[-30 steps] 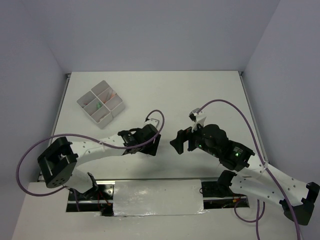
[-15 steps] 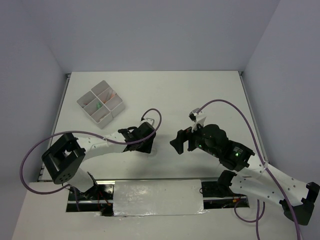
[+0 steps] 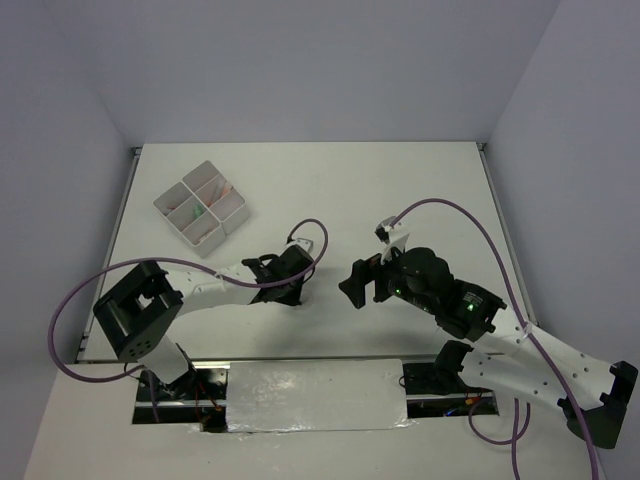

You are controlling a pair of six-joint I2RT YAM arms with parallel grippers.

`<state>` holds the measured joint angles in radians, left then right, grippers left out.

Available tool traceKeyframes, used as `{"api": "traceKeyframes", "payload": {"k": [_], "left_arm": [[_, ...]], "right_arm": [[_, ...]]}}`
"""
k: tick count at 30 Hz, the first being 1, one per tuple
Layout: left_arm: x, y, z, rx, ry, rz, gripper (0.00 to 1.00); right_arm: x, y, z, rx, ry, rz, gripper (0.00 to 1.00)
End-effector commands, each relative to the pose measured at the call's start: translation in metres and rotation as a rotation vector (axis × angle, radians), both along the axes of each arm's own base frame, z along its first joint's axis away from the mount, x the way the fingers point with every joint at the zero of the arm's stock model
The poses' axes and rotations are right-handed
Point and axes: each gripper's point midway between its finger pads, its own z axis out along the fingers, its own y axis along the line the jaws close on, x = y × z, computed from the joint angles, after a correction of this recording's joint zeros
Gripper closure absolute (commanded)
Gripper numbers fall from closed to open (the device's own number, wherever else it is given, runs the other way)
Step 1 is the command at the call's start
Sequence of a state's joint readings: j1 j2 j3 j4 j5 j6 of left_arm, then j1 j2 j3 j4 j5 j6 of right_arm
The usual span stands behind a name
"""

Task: Sort the stationery into containers
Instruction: Pick up the stationery from the center of the board, then place the stationery in the storage box.

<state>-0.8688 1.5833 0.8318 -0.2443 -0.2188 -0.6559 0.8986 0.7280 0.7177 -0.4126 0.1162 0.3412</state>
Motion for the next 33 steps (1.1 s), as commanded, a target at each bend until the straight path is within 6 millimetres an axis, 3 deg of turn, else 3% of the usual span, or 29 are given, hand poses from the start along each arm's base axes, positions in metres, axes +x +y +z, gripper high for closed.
{"api": "traceKeyframes", "payload": {"k": [1, 4, 7, 8, 9, 11, 12, 14, 15, 21, 23, 26, 27, 33], "left_arm": [[-0.005, 0.001, -0.011, 0.022, 0.033, -0.016, 0.84], [0.003, 0.004, 0.003, 0.03, -0.012, 0.012, 1.0], [0.026, 0.027, 0.035, 0.126, -0.126, 0.132, 1.0], [0.025, 0.048, 0.04, 0.205, -0.127, 0.198, 1.0], [0.048, 0.069, 0.063, 0.281, -0.232, 0.316, 1.0], [0.065, 0.09, 0.084, 0.312, -0.279, 0.468, 1.0], [0.074, 0.114, 0.09, 0.346, -0.276, 0.543, 1.0], [0.088, 0.13, 0.107, 0.329, -0.32, 0.634, 1.0], [0.109, 0.157, 0.137, 0.323, -0.42, 0.782, 1.0], [0.164, 0.188, 0.178, 0.277, -0.601, 0.92, 1.0], [0.181, 0.203, 0.189, 0.309, -0.637, 0.989, 1.0], [0.193, 0.218, 0.187, 0.374, -0.634, 1.044, 1.0], [0.196, 0.224, 0.195, 0.392, -0.662, 1.077, 1.0], [0.202, 0.231, 0.177, 0.42, -0.705, 1.107, 0.96]], "right_arm": [[0.004, 0.002, 0.019, 0.04, -0.048, -0.001, 0.0], [0.005, 0.002, 0.017, 0.034, -0.047, -0.005, 0.0], [0.006, 0.002, 0.019, 0.036, -0.052, -0.008, 0.0], [0.006, 0.002, 0.018, 0.036, -0.052, -0.009, 0.0], [0.006, 0.003, 0.02, 0.045, -0.056, -0.01, 0.0], [0.007, 0.002, 0.02, 0.053, -0.059, -0.014, 0.0], [0.007, 0.002, 0.023, 0.066, -0.063, -0.018, 0.0], [0.007, 0.001, 0.025, 0.072, -0.069, -0.021, 0.0], [0.006, -0.001, 0.026, 0.074, -0.075, -0.026, 0.0], [0.004, -0.006, 0.025, 0.071, -0.081, -0.034, 0.0], [0.004, -0.009, 0.023, 0.065, -0.083, -0.036, 0.0], [0.004, -0.012, 0.021, 0.056, -0.088, -0.046, 0.0], [0.004, -0.013, 0.021, 0.055, -0.089, -0.047, 0.0], [0.005, -0.01, 0.02, 0.05, -0.09, -0.037, 0.0]]}}
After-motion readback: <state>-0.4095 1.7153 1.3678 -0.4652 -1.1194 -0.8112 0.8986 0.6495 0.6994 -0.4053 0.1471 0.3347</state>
